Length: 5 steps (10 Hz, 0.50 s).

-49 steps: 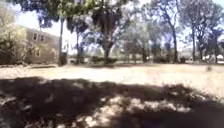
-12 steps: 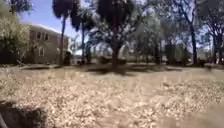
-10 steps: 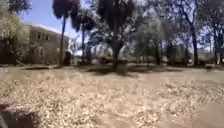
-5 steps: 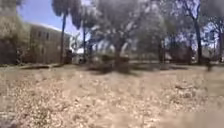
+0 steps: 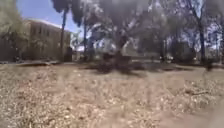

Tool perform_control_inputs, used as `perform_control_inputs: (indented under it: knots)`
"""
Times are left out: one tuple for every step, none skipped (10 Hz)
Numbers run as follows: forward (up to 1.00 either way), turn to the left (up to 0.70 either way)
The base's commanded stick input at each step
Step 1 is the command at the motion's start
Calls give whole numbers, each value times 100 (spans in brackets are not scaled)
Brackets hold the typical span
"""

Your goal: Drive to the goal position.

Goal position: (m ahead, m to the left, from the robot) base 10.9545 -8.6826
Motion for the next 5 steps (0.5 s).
perform_control_inputs:
  knots:
    - [70,0]
    - [70,-4]
    - [70,-19]
    - [70,-35]
    - [70,-35]
